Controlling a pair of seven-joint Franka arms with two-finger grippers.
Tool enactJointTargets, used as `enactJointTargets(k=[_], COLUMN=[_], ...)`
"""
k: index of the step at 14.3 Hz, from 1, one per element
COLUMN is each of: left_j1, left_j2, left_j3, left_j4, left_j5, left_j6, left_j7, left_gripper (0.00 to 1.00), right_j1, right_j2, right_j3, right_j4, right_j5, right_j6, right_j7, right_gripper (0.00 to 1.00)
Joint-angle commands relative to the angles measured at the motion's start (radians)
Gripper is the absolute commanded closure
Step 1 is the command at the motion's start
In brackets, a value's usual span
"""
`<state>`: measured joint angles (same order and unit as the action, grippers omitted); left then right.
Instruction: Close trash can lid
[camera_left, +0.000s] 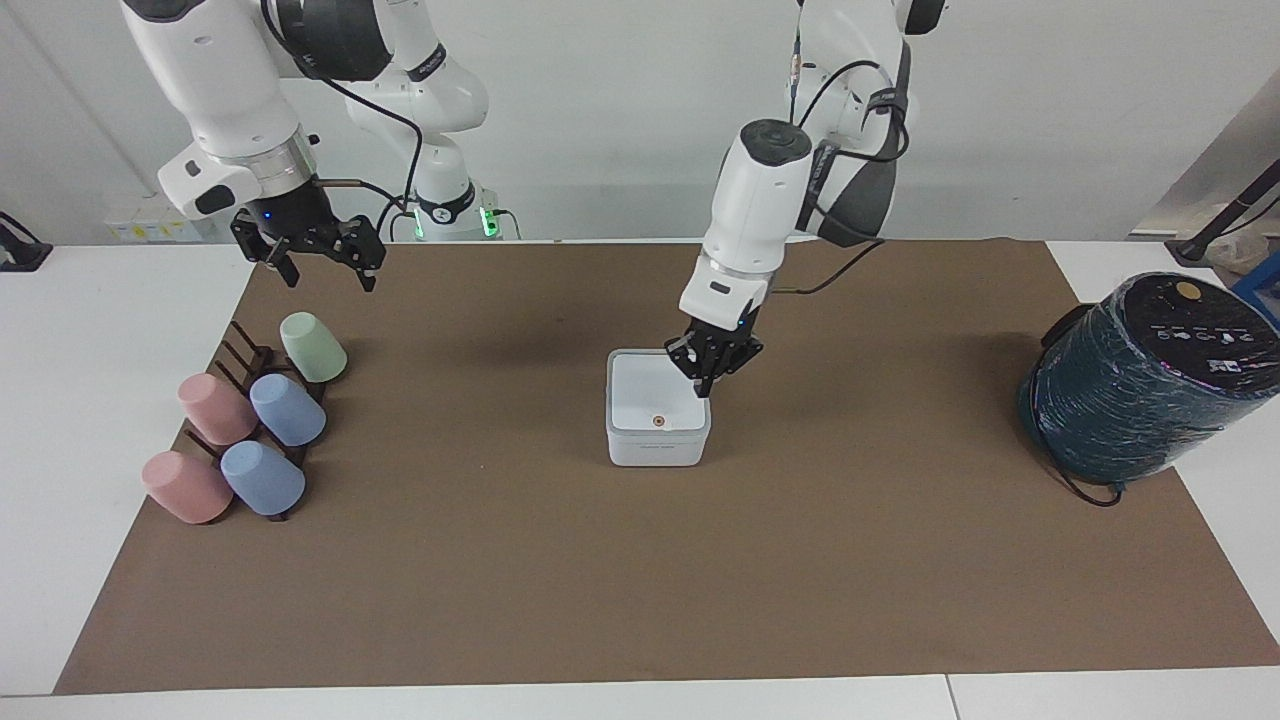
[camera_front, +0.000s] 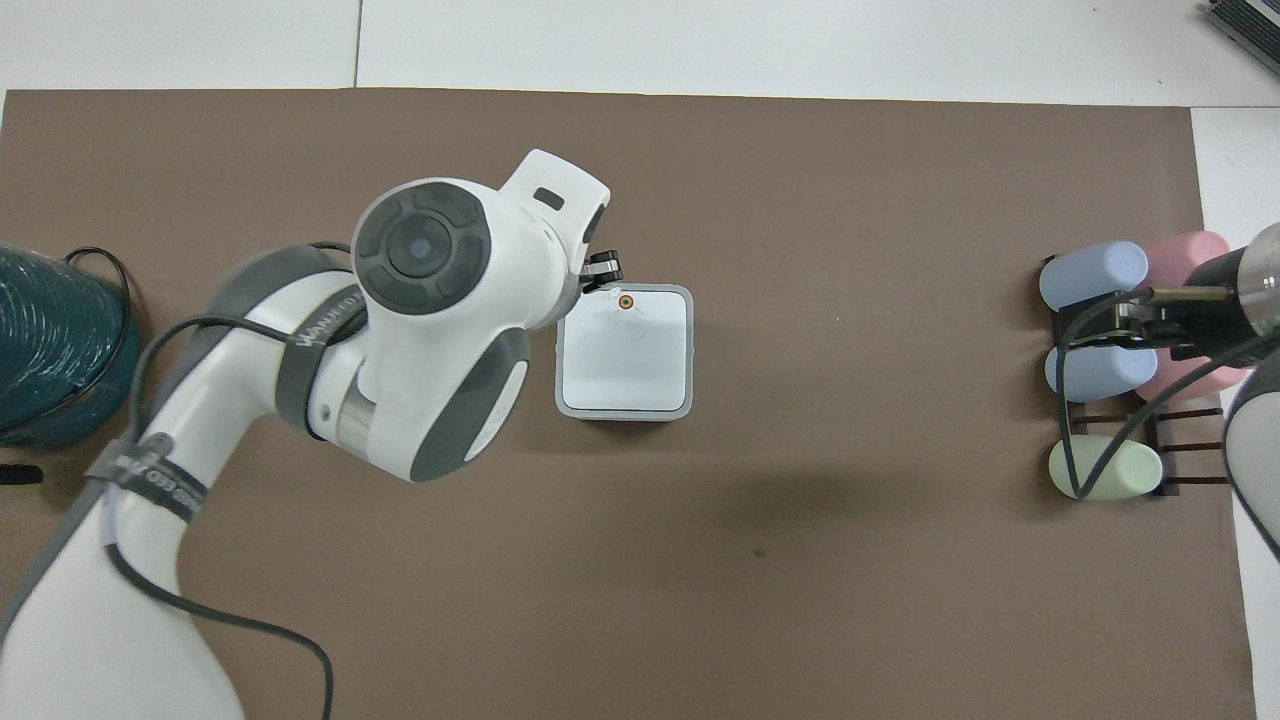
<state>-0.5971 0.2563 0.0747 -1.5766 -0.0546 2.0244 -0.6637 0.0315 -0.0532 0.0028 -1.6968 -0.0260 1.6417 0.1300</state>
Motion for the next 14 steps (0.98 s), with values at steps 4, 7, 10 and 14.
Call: enactJointTargets(k=[4, 7, 10, 14], left_j1=[0.255, 0.357, 0.408, 0.419], left_j2=[-0.156, -0.213, -0.241, -0.243], left_j3=[0.002, -0.003, -0.003, 0.003], left_j4=[0.098, 0.098, 0.084, 0.078], left_j5=[-0.014, -0.004, -0.004, -0.002], left_j6=[-0.366, -0.482, -0.540, -0.523], left_j7=[0.405, 0.507, 0.561, 0.573], left_gripper=[0.99, 0.65, 0.00, 0.00], right_j1=[-0.008, -0.008, -0.008, -0.008], right_j2=[-0.005, -0.005, -0.005, -0.005], right_j3=[0.003, 0.002, 0.003, 0.002], right_j4=[0.000, 0.000, 0.000, 0.000], right_j5=[0.017, 0.017, 0.017, 0.017], right_j6=[-0.013, -0.013, -0.011, -0.013], right_j7=[-0.016, -0.015, -0.016, -0.015], right_gripper=[0.00, 0.00, 0.00, 0.00])
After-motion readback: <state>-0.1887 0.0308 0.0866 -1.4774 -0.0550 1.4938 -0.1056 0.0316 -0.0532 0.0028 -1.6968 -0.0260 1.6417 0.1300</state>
